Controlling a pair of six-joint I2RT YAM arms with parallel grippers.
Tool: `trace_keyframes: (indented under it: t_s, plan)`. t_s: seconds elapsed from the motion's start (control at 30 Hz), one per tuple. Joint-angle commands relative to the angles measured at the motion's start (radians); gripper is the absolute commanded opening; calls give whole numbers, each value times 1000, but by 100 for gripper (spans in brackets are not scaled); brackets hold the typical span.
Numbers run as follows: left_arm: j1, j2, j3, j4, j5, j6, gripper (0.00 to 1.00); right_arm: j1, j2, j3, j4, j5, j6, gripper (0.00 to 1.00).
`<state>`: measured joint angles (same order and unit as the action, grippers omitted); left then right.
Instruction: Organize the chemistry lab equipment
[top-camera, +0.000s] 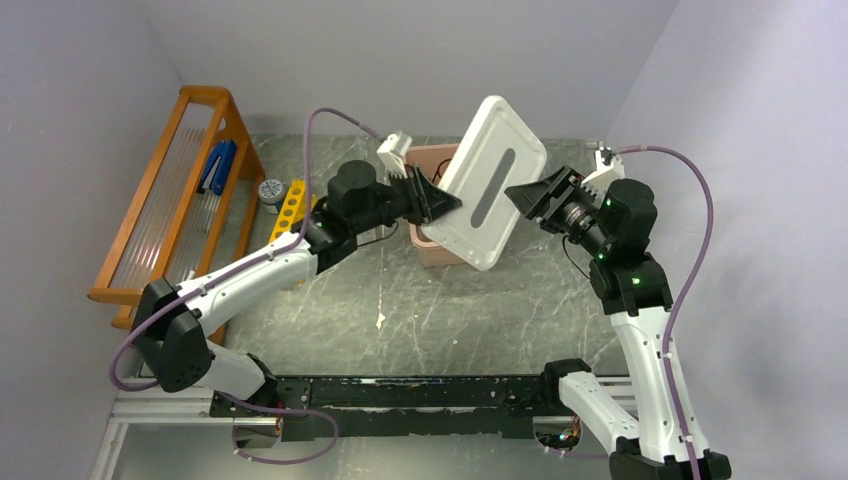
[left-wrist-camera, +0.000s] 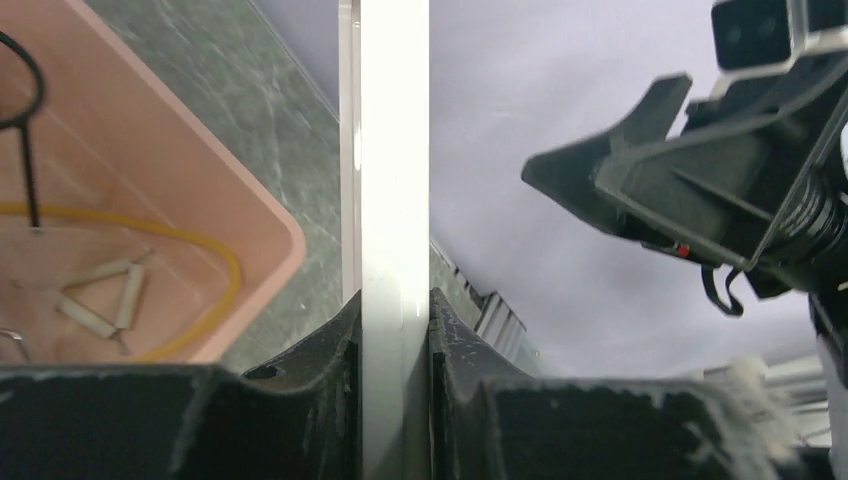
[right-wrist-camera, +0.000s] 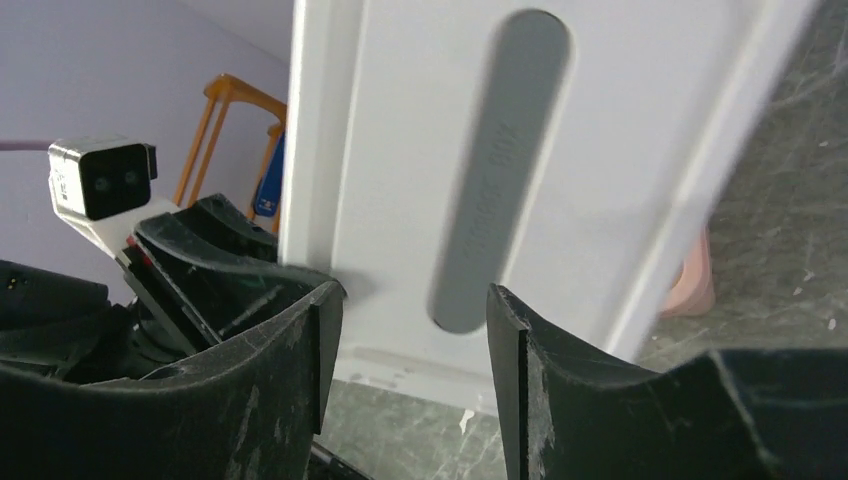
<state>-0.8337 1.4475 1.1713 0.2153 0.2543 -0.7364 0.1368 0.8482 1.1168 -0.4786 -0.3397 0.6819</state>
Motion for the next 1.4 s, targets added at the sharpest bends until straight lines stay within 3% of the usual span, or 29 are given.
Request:
trace_keyframes:
  t_s: [0.0, 0.23, 0.67, 0.87, 0.93, 1.07, 1.2, 1.37]
  plan:
    - [64, -58, 26, 56, 8, -72, 5, 3, -4, 18, 38, 43, 32, 58]
    - [125, -108, -52, 107, -99, -205, 5, 3, 41, -46, -66, 261, 12, 58]
    - [134, -18, -176, 271, -238, -503, 5, 7, 188, -109, -47, 194, -59, 57]
    - [141, 18, -210, 296, -252, -570, 5, 15, 236, -110, -44, 224, -97, 56]
    - [145, 29, -225, 311, -252, -581, 12, 26, 256, -111, -37, 231, -110, 56]
    - [145, 43, -235, 309, -244, -545, 47, 79, 300, -105, -36, 276, -127, 56]
    - [146, 17, -252, 236, -252, -474, 63, 136, 334, -96, -34, 331, -131, 56]
    - [147, -7, -193, 30, -252, -333, 77, 161, 345, -98, -36, 410, -129, 54]
